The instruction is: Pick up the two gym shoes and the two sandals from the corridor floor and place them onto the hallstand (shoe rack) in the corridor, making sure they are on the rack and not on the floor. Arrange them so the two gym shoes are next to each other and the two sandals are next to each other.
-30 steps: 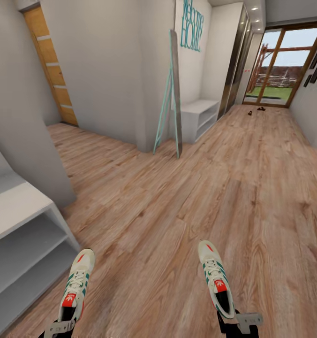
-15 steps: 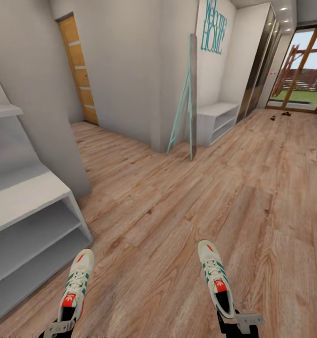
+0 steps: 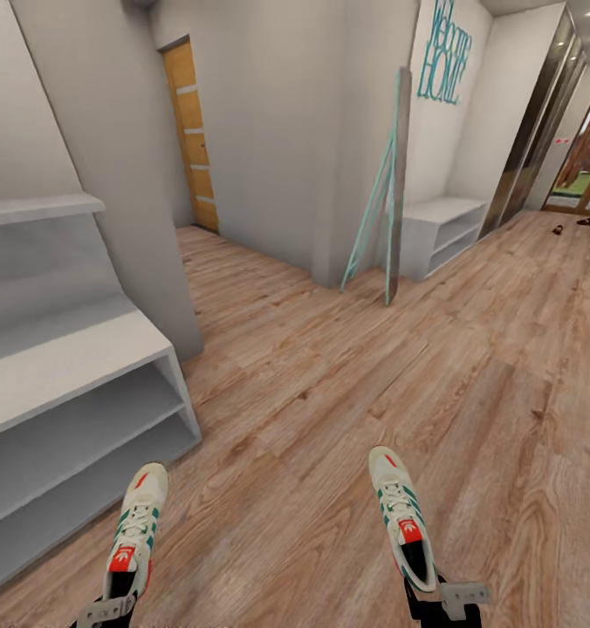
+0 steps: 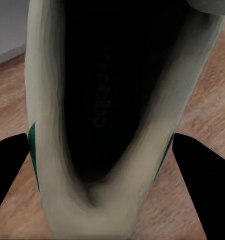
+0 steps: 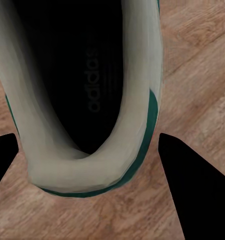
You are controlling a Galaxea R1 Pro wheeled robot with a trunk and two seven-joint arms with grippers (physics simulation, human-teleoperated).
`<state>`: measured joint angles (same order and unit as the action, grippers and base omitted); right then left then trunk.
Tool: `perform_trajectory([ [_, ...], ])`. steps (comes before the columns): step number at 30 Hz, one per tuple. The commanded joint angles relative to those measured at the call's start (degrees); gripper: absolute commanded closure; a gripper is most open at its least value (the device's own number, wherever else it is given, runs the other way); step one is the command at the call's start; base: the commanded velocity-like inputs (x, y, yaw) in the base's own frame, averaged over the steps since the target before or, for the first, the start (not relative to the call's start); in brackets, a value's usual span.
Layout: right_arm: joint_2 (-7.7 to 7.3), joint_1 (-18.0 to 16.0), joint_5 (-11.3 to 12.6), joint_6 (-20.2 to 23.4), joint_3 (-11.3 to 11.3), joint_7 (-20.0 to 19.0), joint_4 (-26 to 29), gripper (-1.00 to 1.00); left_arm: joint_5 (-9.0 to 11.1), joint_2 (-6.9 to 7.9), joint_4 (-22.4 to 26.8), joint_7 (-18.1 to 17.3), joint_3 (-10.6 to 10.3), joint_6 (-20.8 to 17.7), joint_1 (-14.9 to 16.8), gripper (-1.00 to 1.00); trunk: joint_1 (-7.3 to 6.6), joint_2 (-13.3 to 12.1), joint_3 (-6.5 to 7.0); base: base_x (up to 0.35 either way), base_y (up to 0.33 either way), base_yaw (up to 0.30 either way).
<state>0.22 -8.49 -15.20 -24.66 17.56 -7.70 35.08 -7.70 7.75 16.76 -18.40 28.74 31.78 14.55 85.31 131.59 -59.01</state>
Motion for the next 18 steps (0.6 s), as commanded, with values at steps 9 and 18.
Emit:
perform_trajectory([
  [9,0.04,-0.03,-0.18,-0.27,0.37,-0.48,-0.01,1.00,5.20,0.06,-0.06,-0.33,0.36,0.83,-0.38,1.00,-0.01,0.02,0.35,0.000,0.000,0.247],
  [18,0.04,-0.03,-0.18,-0.28,0.37,-0.47,-0.01,1.00,5.00,0.02,-0.06,-0.49,0.09,0.83,-0.40,1.00,-0.01,0.02,0.71,0.000,0.000,0.248],
])
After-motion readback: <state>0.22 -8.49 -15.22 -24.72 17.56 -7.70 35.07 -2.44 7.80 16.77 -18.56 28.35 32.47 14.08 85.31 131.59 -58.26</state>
